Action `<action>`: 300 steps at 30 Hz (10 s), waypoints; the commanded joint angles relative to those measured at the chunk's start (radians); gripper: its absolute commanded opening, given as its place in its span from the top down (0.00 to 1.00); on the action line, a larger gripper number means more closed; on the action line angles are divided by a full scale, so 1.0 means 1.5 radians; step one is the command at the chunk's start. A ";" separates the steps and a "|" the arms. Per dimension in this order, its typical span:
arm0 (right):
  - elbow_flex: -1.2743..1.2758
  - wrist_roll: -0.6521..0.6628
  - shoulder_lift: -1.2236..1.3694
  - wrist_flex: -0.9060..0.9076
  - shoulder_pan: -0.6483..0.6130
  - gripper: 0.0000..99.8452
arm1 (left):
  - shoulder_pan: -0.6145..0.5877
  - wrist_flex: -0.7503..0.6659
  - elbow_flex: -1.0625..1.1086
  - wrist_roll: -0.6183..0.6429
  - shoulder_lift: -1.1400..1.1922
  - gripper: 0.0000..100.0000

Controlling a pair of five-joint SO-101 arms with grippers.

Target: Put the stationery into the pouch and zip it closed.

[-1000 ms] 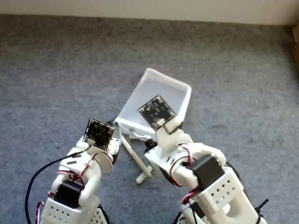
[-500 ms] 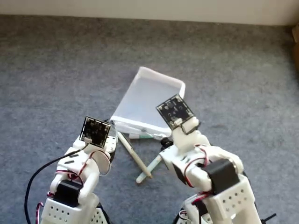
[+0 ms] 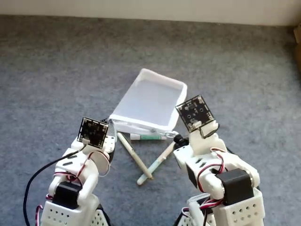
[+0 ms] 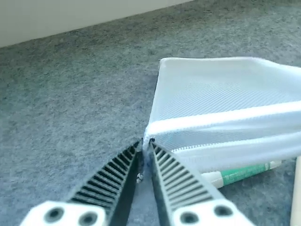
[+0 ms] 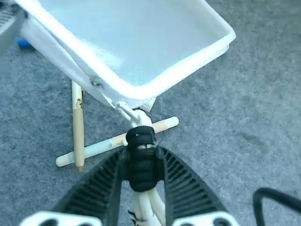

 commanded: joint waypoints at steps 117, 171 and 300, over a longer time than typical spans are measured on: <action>-0.171 -0.378 0.598 -0.097 0.051 0.81 | -0.236 0.254 -0.510 0.051 0.489 0.99; -0.250 -0.540 0.797 -0.178 0.069 1.00 | -0.235 0.255 -0.510 0.052 0.489 0.99; -0.081 -0.103 0.246 -0.772 -0.322 0.89 | -0.189 0.393 -0.833 0.107 0.741 0.99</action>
